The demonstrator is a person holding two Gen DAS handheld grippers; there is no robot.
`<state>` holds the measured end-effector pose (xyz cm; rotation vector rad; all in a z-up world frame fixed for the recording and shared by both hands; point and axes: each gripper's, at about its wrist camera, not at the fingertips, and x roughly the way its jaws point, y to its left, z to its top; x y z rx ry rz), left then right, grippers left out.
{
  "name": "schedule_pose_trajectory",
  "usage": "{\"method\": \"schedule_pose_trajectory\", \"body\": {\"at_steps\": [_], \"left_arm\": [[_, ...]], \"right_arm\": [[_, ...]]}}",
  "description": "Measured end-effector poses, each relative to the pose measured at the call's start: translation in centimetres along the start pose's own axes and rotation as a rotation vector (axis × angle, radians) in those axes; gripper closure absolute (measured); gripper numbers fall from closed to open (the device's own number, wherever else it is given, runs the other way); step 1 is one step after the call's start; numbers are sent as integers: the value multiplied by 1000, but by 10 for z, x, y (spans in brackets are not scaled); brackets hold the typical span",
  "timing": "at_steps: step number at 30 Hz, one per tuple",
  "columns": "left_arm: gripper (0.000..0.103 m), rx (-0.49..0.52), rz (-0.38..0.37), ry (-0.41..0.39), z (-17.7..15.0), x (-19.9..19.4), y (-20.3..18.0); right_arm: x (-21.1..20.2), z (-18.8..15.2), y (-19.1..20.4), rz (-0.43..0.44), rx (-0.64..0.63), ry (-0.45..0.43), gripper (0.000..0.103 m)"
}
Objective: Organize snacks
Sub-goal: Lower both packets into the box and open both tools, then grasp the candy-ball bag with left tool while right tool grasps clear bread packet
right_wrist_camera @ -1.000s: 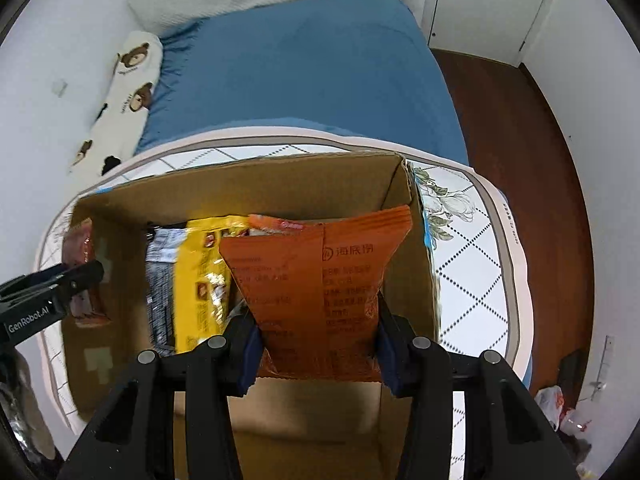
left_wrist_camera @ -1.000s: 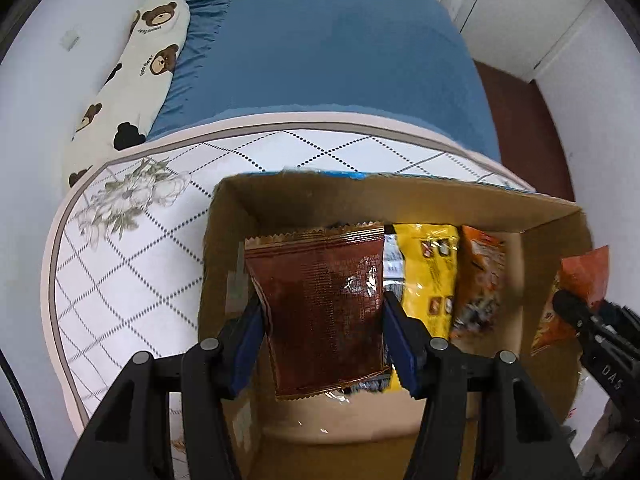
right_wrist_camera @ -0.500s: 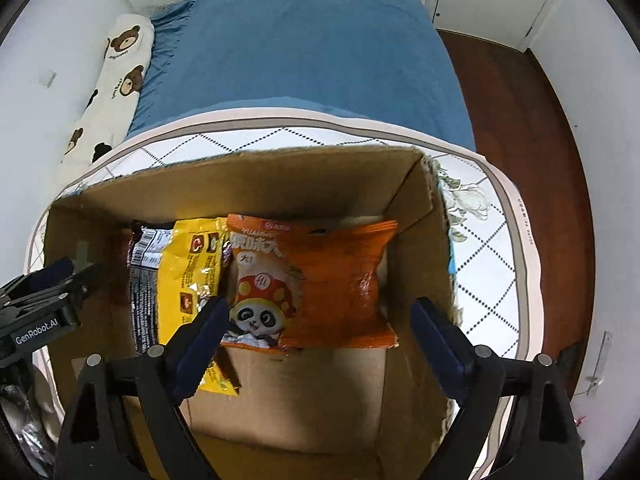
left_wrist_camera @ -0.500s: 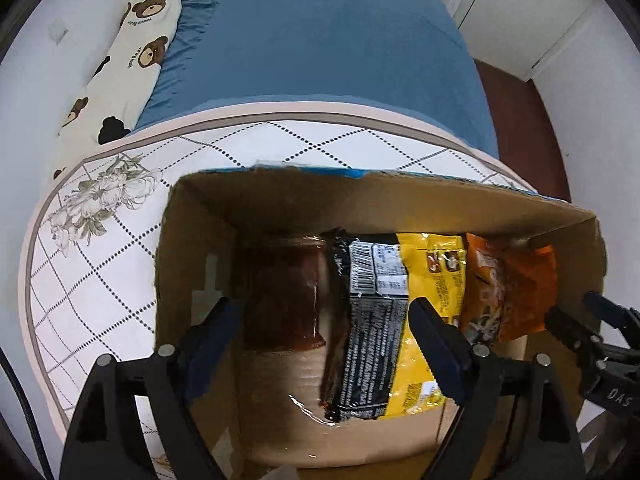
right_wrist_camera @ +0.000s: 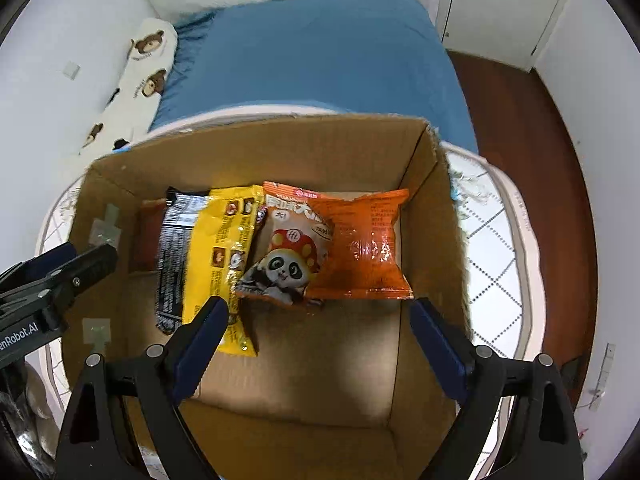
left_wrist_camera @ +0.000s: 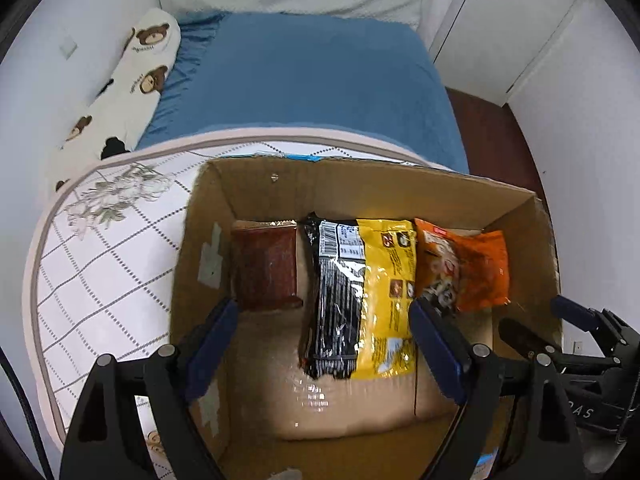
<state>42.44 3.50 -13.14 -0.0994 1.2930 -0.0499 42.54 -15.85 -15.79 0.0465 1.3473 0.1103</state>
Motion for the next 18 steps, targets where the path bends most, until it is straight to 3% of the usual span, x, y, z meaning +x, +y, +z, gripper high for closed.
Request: {"method": "schedule_pose_trajectory", "body": {"at_steps": [7, 18], "left_arm": [[16, 40, 19, -103, -36, -55, -12], [16, 42, 4, -197, -86, -115, -21]], "right_arm": [[-51, -32, 11, 11, -20, -102, 9], [-120, -91, 15, 3, -23, -230, 9]]}}
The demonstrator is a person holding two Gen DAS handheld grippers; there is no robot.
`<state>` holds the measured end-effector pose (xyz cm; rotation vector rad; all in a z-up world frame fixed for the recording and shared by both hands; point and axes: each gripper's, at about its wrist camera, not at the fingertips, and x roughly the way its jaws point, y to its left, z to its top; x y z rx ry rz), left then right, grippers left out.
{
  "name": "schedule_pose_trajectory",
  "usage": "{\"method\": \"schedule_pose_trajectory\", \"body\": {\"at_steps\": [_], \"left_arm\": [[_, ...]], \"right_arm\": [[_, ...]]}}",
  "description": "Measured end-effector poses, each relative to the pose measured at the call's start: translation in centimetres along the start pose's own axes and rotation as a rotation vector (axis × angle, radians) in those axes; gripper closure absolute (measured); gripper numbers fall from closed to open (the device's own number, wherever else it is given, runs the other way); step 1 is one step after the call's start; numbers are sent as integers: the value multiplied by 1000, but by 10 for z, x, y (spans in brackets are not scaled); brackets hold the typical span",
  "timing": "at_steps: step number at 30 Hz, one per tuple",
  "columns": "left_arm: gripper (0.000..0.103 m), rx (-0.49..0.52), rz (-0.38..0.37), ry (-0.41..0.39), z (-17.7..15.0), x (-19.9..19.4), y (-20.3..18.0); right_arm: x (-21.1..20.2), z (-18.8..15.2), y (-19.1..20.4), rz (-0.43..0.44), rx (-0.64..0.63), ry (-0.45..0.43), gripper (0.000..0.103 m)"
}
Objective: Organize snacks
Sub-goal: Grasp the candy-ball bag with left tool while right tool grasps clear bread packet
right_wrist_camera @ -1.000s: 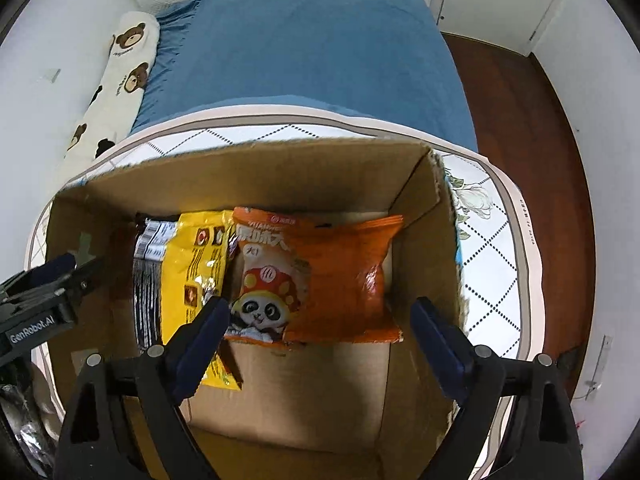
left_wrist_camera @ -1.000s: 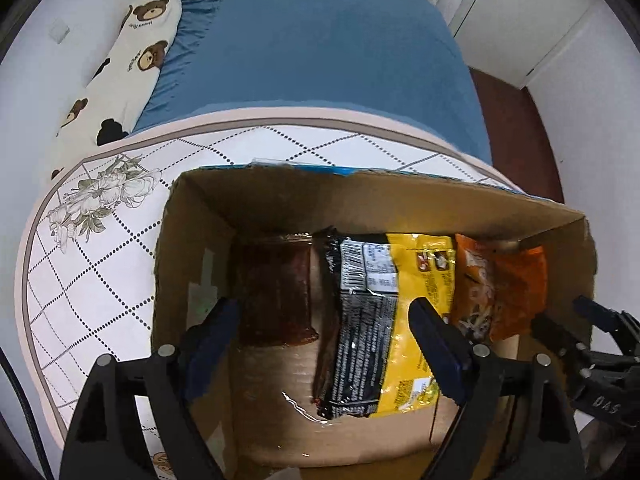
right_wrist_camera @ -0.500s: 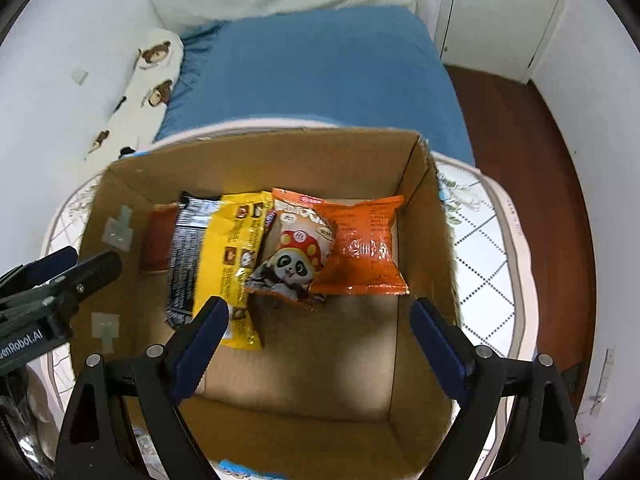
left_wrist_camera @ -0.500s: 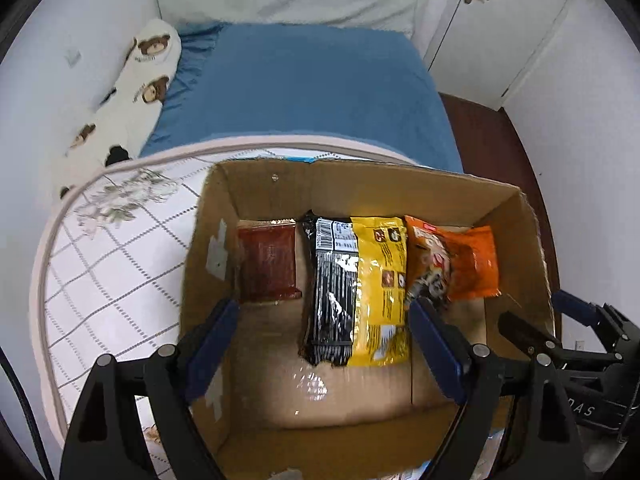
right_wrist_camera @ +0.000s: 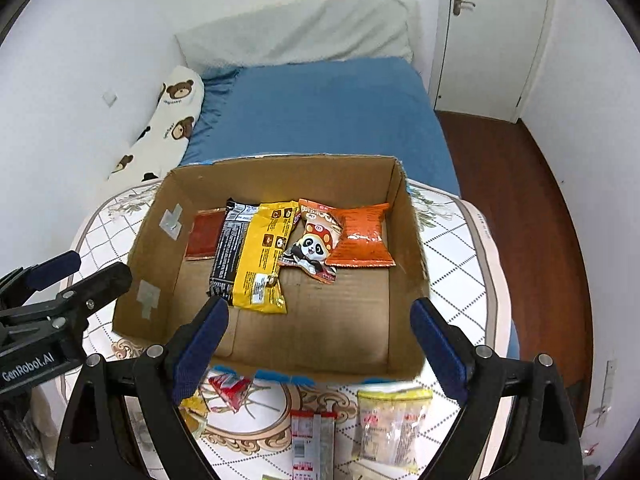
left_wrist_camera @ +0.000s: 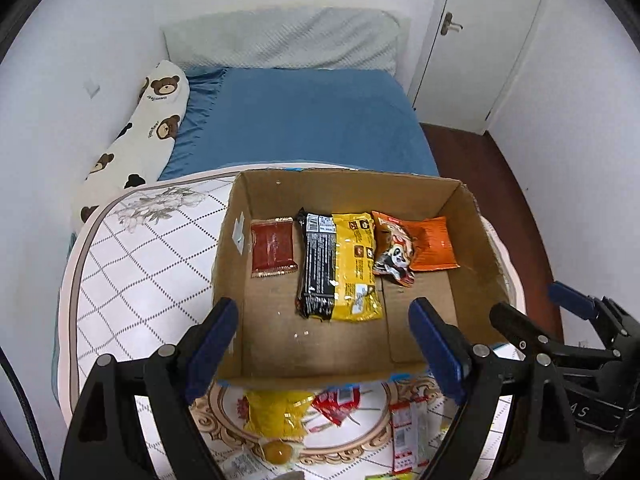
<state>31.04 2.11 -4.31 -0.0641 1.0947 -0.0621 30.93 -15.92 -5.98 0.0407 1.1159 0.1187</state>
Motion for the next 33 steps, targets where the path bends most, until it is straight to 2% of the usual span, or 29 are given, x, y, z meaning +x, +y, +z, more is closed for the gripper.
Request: {"method": "schedule_pose_trajectory", "body": {"at_steps": [8, 13, 19, 22, 26, 27, 28, 29, 30, 31, 33], "left_arm": [[16, -8, -9, -20, -39, -28, 1], [16, 0, 27, 37, -84, -20, 6], [16, -3, 28, 225, -158, 24, 8], [16, 28, 35, 345, -201, 56, -4], [16, 74, 33, 476, -241, 90, -25], [16, 83, 31, 497, -249, 97, -29], [16, 90, 27, 522, -255, 104, -34], [16, 91, 9, 551, -262, 111, -40], [16, 85, -12, 573, -266, 116, -43], [16, 78, -38, 598, -272, 121, -49], [16, 76, -86, 639, -279, 130, -60]], "right_arm": [[-37, -44, -2, 43, 37, -8, 9], [-28, -90, -17, 60, 116, 77, 9], [17, -167, -39, 54, 221, 259, 9], [45, -207, -51, 35, 273, 355, 9], [83, -249, -68, 8, 350, 459, 10], [92, -259, -73, 2, 368, 481, 12], [100, -267, -76, -2, 378, 501, 19], [105, -272, -78, -6, 378, 513, 31], [109, -278, -80, -21, 362, 522, 38], [109, -280, -81, -16, 348, 513, 43], [102, -286, -82, -21, 307, 503, 43]]}}
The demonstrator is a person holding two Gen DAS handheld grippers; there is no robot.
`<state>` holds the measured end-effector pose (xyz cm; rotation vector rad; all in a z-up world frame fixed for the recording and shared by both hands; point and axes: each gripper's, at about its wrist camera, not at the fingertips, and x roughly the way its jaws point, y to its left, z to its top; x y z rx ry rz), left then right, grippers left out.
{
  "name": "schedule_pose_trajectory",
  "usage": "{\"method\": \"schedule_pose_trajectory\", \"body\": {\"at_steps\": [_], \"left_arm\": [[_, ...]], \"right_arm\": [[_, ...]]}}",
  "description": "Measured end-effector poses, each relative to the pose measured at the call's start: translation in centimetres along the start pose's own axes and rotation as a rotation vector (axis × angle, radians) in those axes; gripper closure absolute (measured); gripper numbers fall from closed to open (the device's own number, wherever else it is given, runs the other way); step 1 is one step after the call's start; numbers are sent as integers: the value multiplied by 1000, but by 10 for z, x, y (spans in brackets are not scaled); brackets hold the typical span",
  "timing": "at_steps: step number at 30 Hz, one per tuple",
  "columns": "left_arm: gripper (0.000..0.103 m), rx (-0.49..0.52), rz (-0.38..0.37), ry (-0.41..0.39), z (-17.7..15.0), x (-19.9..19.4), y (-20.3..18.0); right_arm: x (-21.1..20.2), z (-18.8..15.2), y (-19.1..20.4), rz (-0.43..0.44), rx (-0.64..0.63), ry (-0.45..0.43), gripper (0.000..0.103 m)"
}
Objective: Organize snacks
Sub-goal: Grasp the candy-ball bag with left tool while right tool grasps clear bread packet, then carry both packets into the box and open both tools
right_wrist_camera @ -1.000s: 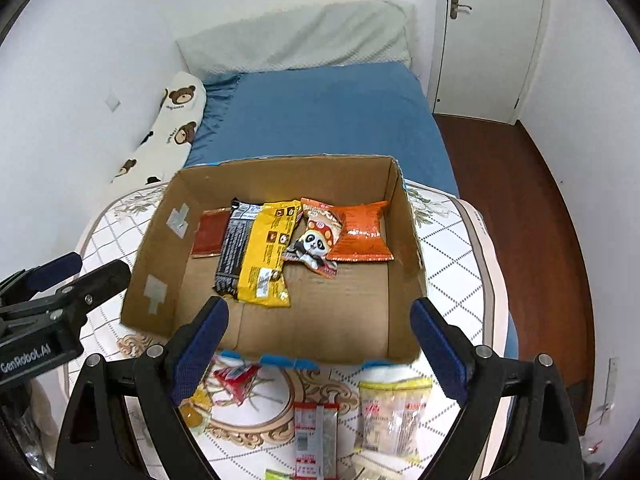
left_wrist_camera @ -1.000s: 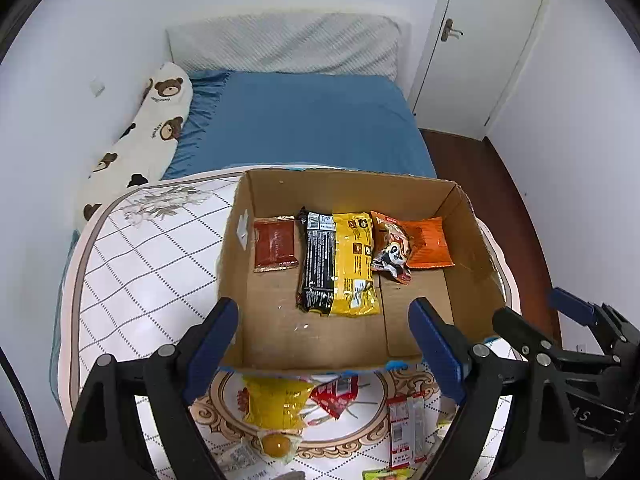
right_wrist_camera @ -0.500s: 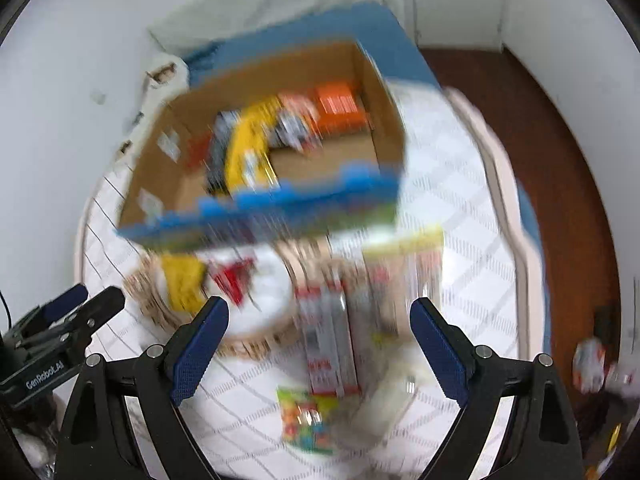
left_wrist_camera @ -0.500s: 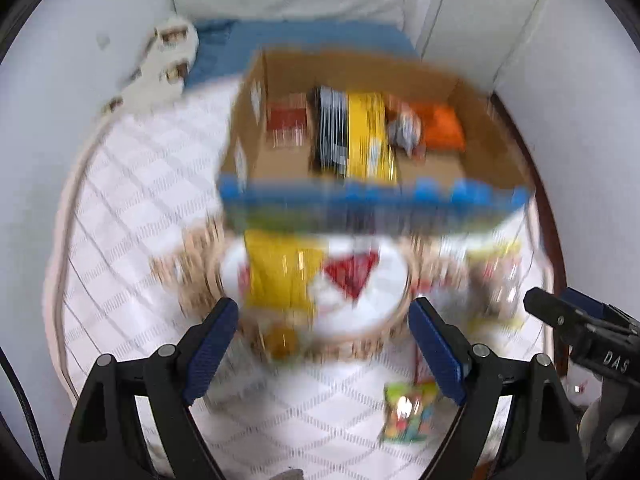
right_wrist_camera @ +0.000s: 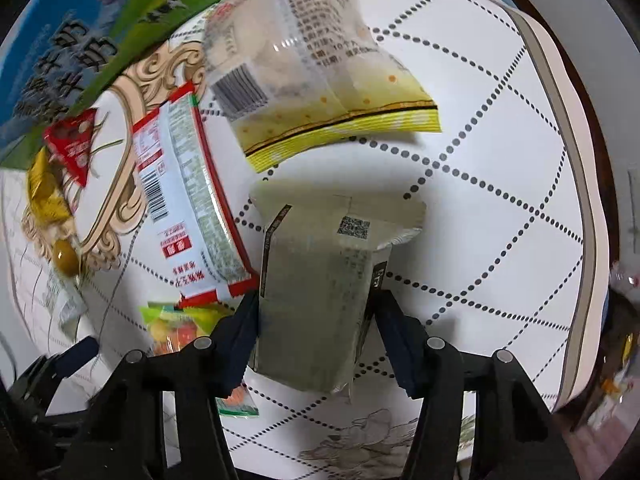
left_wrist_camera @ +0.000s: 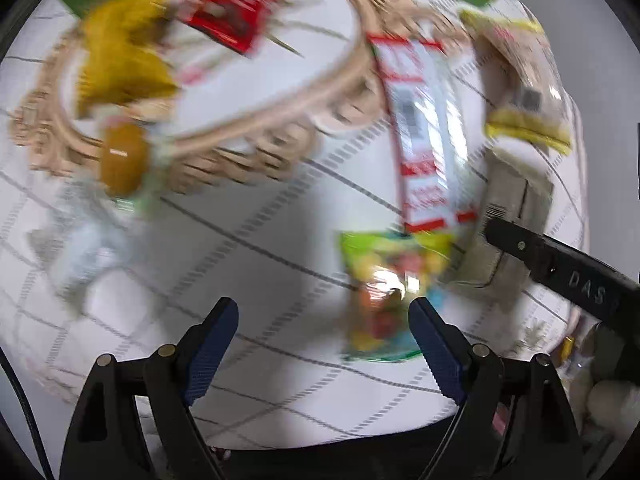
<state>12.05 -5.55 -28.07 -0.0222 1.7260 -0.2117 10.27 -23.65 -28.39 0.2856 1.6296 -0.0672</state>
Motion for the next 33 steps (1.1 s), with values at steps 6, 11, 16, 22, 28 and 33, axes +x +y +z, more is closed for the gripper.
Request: {"method": "schedule_pose_trajectory", "body": {"at_steps": [6, 11, 16, 22, 28, 33], "left_arm": [[16, 42, -47, 90, 2, 35, -33], [45, 56, 5, -1, 5, 34, -43], [52, 5, 7, -16, 5, 26, -27], [52, -95, 28, -34, -4, 18, 15], [50, -153, -27, 16, -8, 32, 24], [50, -153, -9, 5, -7, 32, 30]], "right_arm": [[0, -21, -22, -15, -22, 35, 43], [6, -31, -29, 0, -10, 40, 43], [14, -42, -25, 4, -49, 37, 42], [21, -53, 17, 9, -167, 44, 43], [33, -60, 42, -23, -231, 66, 36], [41, -68, 59, -56, -241, 56, 31]]}}
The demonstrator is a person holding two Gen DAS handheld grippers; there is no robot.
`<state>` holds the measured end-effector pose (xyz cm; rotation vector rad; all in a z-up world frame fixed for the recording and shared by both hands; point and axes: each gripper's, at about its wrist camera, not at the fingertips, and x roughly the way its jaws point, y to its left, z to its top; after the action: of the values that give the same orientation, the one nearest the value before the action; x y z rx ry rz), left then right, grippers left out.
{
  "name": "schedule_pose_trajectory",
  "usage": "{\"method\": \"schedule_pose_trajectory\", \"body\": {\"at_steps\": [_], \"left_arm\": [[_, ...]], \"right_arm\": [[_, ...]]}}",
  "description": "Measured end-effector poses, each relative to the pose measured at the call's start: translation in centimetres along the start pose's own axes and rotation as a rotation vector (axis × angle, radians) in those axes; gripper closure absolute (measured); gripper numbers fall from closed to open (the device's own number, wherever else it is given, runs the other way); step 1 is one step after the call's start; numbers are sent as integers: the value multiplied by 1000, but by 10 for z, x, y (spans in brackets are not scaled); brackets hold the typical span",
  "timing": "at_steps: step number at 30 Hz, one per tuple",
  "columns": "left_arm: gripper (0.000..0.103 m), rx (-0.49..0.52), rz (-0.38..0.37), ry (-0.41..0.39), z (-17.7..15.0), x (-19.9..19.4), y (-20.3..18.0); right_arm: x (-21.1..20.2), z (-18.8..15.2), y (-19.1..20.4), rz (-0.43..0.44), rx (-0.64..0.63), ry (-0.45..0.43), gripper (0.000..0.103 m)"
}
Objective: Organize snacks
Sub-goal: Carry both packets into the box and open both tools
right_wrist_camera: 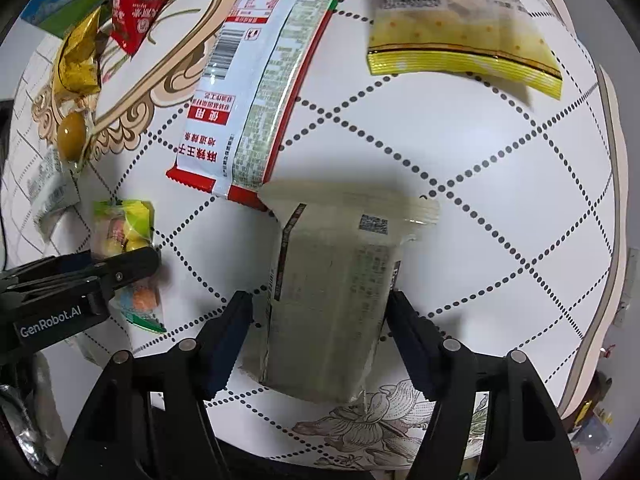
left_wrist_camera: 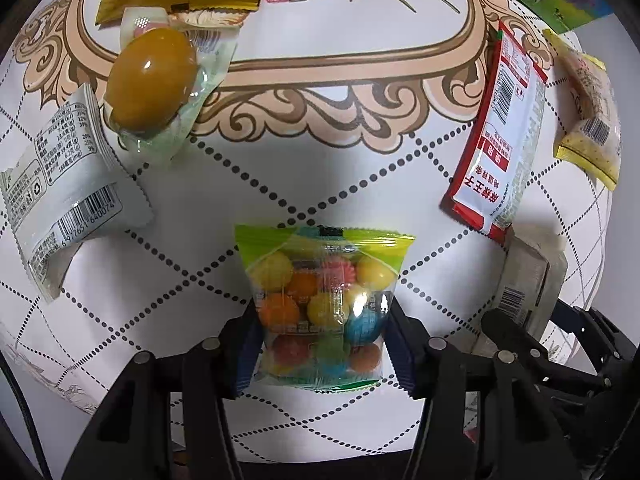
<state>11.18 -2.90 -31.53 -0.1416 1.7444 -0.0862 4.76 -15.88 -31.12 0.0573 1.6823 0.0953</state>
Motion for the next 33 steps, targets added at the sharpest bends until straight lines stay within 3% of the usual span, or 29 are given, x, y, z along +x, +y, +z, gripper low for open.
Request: {"method": "schedule_pose_trajectory", "body": {"at_steps": [4, 9, 18, 27, 33], "left_arm": [[53, 16, 27, -25, -8, -9, -6], [56, 30, 21, -32, -15, -21, -20], [56, 39, -40, -67, -9, -58, -27], [56, 46, -184, -211, 15, -161, -46], [56, 86, -256, -309, 75, -242, -49]], "right_arm": [[2, -5, 16, -29, 20, -30, 39], [-10, -1, -19, 54, 61, -51, 45], [-44, 3, -12, 146, 67, -93, 45], [-159, 61, -17, 239, 8, -271, 45], [-234, 114, -10, 243, -66, -422, 45]]}}
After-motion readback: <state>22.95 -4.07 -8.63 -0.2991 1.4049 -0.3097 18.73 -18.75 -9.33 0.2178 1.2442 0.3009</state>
